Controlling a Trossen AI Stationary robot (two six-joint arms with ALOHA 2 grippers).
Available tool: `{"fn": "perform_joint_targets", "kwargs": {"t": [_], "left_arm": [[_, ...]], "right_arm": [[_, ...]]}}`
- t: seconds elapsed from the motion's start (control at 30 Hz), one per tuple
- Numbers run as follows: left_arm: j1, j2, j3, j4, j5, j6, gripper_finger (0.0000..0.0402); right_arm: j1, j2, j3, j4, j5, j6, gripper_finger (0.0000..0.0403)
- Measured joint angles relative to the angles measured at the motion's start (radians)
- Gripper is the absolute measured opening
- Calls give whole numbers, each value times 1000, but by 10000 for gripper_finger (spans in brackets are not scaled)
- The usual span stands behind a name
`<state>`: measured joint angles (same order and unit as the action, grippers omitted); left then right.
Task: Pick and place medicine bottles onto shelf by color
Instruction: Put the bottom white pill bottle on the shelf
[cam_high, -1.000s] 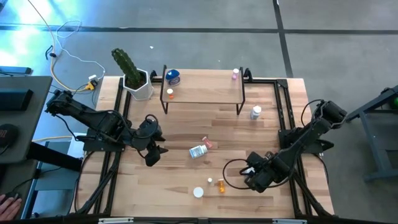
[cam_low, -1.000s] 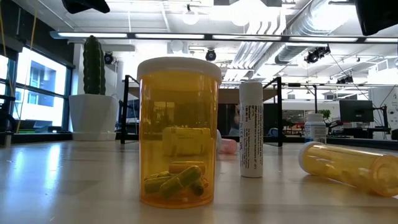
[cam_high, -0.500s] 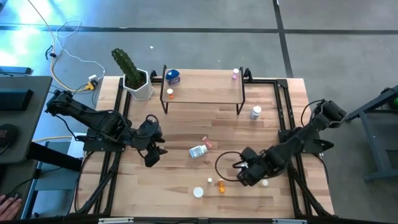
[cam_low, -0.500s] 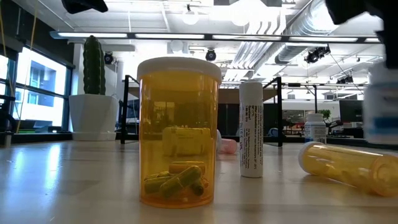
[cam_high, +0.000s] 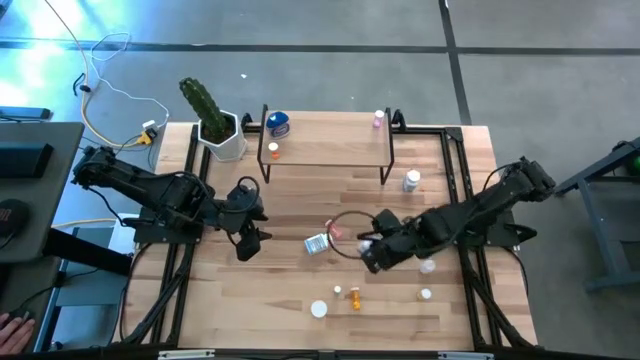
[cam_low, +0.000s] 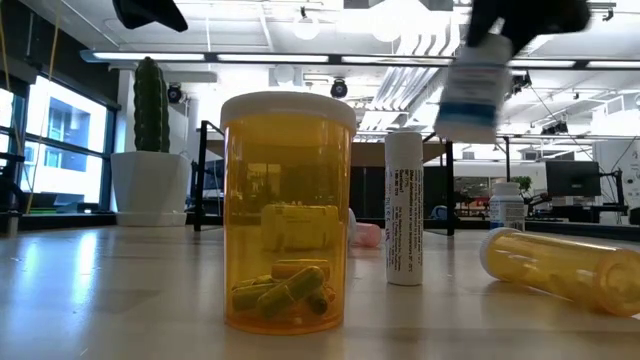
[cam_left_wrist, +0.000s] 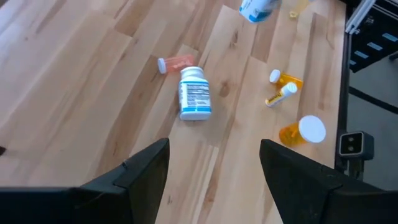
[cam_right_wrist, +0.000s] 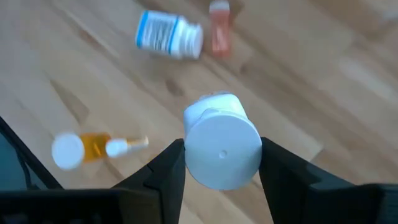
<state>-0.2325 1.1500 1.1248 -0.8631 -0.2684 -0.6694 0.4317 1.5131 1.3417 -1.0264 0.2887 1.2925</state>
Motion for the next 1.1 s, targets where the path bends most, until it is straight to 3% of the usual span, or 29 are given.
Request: {"fn": "perform_joint_targets", "kwargs": {"t": [0.9,1.1], "left_arm": [[234,0,0,1,-5,61,239],[296,0,0,1,-5,84,239]], "right_arm": [[-684,-1,450,-220,-12,-747,162],[-852,-1,510,-213,-78,-888,163]]}}
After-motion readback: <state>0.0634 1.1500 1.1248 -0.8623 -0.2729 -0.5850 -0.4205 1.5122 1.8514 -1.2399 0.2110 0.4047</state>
